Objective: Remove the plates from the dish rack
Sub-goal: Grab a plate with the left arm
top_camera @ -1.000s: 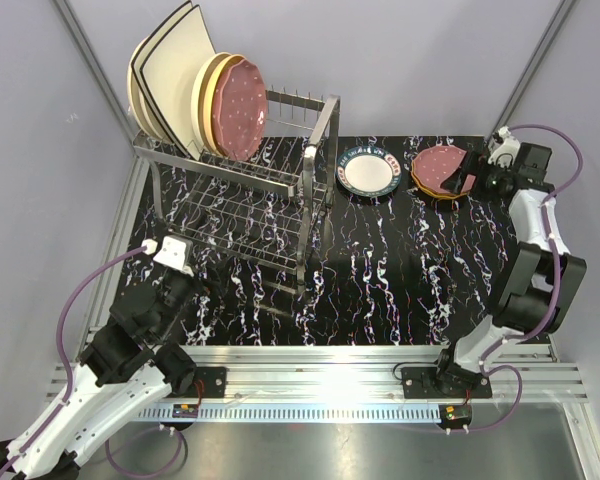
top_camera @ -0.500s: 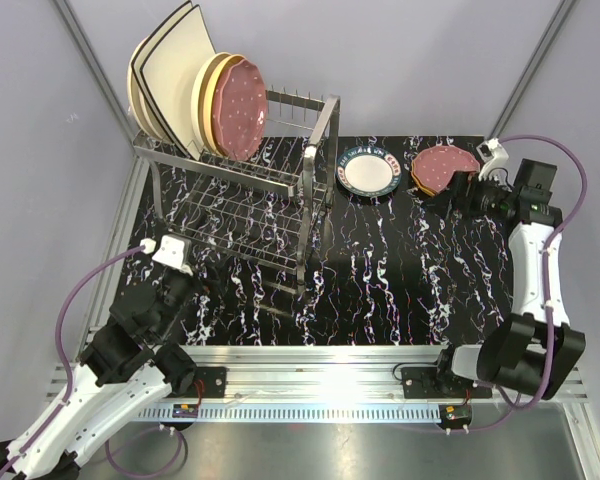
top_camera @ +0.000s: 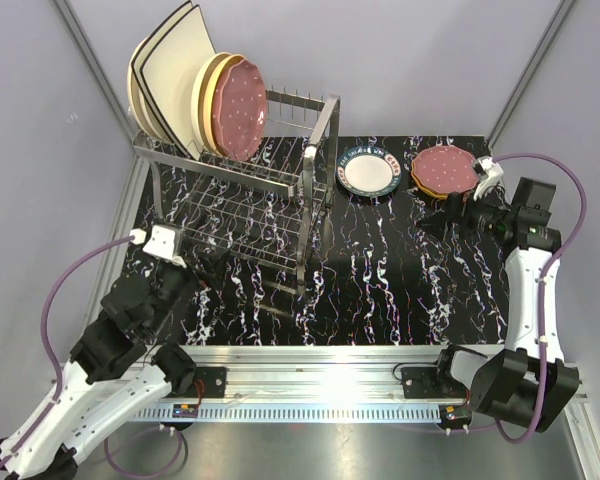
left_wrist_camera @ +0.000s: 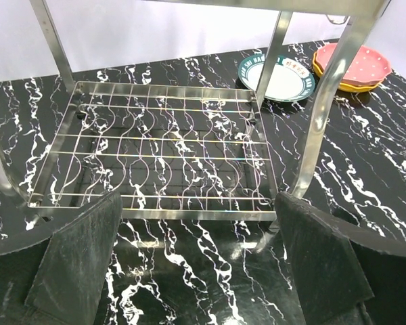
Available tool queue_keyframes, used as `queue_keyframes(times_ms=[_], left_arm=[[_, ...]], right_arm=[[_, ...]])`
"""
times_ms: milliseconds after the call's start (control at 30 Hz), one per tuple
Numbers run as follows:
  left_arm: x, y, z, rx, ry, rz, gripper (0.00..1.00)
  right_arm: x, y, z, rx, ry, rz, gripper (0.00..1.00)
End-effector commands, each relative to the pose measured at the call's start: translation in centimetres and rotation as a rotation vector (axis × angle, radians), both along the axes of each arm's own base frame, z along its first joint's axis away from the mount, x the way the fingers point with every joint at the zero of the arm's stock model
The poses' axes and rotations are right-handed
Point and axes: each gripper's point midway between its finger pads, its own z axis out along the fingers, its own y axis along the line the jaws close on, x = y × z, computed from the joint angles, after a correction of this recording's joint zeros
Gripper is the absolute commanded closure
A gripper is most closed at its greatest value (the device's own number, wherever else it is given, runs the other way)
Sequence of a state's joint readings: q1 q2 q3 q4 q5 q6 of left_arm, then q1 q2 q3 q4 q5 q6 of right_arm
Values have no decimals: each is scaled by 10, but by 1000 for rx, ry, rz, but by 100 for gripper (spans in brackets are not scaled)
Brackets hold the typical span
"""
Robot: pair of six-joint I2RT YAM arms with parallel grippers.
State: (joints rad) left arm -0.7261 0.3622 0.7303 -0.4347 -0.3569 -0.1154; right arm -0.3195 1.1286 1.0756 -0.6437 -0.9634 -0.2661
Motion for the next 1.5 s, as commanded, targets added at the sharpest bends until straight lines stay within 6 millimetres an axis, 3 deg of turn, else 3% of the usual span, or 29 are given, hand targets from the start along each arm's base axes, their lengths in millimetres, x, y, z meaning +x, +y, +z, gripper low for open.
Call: queue_keyframes(times_ms=[0,533,567,867,933,1233,1433,1467], left_arm=[[-2,4,29,-67,-15,24,1],[1,-1,92,-202,118,79,1],[0,0,103,-215,107,76,1],[8,-7,139,-221,107,77,1],[14,-10,141,-191,109,83,1],[40,-16,186,-136,58,133,1],[59,-36,215,-160,40,121,6],[67,-42,213,-148,49,126,7]], right_arm=[[-6,4,-1,-22,-29,31,0],[-12,3,-1,-52,-48,28,0],[-12,3,-1,-52,-50,28,0],[-15,5,3,-50,-60,34,0],[-15,5,3,-48,-59,36,0],[-17,7,7,-49,-74,40,0],[-19,9,9,-43,-79,48,0],[-20,9,10,-44,-82,48,0]])
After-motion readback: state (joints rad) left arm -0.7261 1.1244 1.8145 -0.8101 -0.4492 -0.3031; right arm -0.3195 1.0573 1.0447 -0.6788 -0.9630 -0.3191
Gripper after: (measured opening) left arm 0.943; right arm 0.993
